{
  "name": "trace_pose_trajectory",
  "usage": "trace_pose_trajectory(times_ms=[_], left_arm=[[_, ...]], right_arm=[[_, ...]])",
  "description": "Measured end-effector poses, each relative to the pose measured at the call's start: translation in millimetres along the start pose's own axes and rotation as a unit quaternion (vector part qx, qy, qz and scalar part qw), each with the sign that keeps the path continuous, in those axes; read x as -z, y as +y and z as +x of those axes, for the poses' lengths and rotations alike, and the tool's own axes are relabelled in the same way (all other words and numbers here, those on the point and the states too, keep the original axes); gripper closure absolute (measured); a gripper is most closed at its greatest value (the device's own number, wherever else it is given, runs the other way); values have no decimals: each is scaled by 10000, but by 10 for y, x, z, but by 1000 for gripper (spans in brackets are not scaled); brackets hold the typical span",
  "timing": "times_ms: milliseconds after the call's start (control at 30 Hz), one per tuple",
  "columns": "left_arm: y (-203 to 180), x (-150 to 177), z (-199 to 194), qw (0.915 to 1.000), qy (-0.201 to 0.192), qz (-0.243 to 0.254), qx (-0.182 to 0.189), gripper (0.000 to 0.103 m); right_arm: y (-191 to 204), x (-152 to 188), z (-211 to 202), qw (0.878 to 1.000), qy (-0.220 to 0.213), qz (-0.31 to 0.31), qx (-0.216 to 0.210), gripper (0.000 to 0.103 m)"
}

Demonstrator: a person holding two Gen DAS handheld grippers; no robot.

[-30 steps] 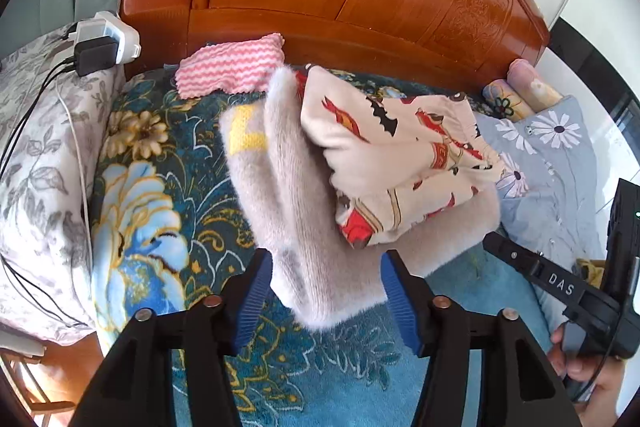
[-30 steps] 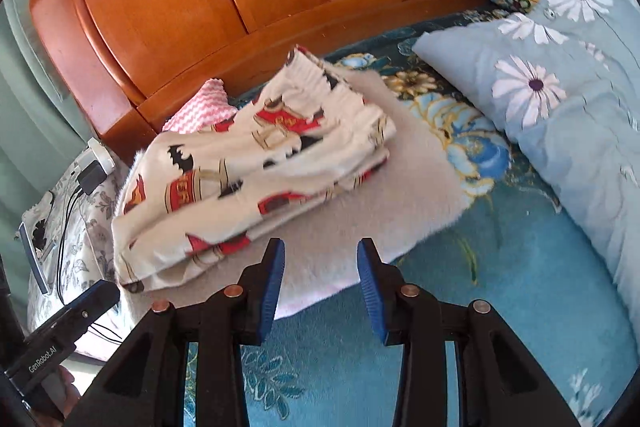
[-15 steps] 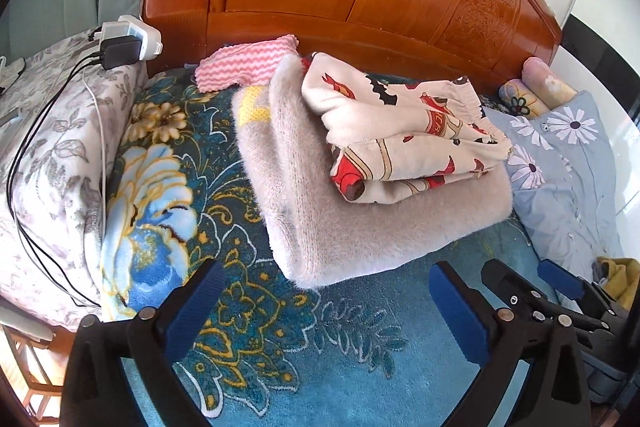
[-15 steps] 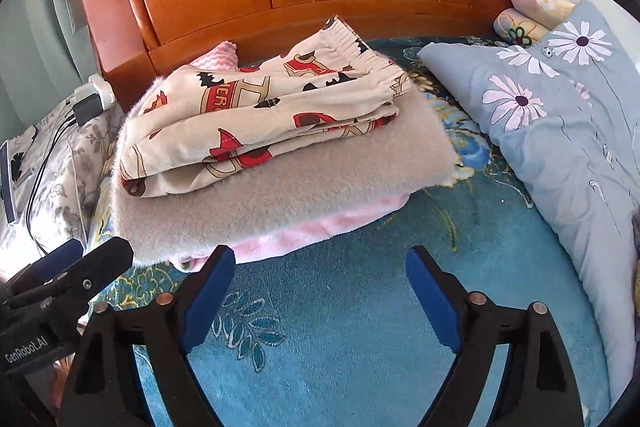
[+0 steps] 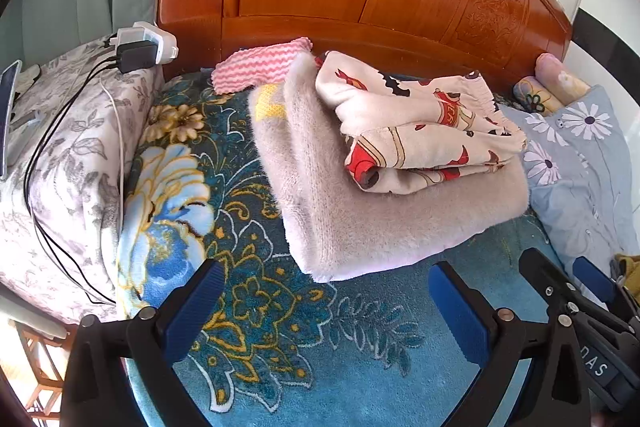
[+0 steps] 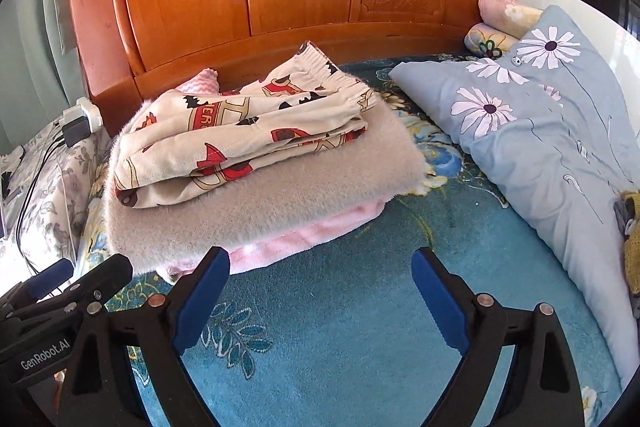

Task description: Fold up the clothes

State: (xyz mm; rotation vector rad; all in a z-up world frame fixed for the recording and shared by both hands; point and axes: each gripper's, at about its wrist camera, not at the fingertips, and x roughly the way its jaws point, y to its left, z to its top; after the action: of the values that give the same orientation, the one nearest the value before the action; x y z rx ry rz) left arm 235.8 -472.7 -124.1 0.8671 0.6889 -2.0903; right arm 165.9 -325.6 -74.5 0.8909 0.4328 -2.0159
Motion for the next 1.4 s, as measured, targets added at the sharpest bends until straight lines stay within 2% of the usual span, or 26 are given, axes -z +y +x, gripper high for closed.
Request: trace_pose_trajectory(times_ms=[367,467,600,833,1267,1400], left_arm=[[98,13,-105,9979,-329,-381,-416,0],[131,41,-82,9972,-233,-608,-361,0],[191,104,-55,9941,-155,-1073,-71,0],[102,164,-74,9936,-181,-1083,-271,0],[130,263,16,9914,-25,-1257,-360,0],[93,271,23,9926,-55,-1107,-486,0]], right_arm=[[15,-7,-61,10000,-57,-51,-61,10],[19,-6,-73,9999,-63,-68,-60,10],[26,-1,-89,9999,-90,-80,-43,10],[46,5,-107,9999,-120,-112,21,10],[0,12,-89,9999,-76,11,95,10],[-39,10,-64,9999,-37,89,86,10]])
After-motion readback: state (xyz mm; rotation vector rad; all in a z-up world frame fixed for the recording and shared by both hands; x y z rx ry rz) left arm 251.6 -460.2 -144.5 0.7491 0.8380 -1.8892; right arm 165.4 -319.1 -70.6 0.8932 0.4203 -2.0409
